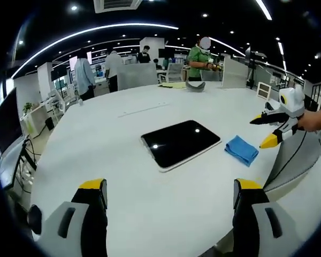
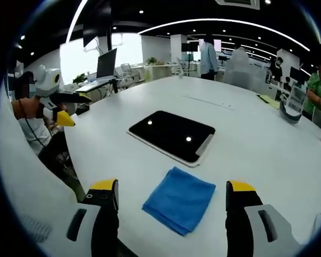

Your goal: Wipe the mirror surface with the cleaning cloth until all visible marks leave the cleaned area.

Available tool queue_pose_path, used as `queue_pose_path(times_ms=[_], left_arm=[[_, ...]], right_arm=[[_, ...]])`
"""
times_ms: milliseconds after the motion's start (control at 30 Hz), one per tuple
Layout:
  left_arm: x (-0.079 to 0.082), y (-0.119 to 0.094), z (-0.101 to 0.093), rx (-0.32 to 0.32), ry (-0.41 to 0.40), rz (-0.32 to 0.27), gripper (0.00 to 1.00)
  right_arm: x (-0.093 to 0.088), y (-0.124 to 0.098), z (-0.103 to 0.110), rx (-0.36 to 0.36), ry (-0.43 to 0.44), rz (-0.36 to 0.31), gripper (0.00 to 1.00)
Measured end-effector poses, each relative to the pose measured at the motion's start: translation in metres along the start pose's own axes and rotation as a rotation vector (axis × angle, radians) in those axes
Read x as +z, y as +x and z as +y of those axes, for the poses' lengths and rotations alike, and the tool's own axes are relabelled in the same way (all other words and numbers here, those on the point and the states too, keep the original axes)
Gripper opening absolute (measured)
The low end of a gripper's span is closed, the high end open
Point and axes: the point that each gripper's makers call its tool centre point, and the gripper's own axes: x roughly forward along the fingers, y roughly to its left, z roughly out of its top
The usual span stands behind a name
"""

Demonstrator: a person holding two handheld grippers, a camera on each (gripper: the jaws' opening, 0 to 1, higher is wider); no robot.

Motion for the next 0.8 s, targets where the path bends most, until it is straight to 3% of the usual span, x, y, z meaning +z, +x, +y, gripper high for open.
queue_pose_path(times_ms=[367, 800], left_arm=[[-0.001, -0.005, 0.000, 0.012, -0.002, -0.007, 0.99], [-0.007, -0.009, 0.001, 0.014, 0.011, 0.010, 0.99]], right_arm=[[0.000, 0.004, 0.002, 0.002, -0.028, 0.017, 0.81], [-0.008, 0.009, -0.006, 0.013, -0.008, 0.052, 0.69]])
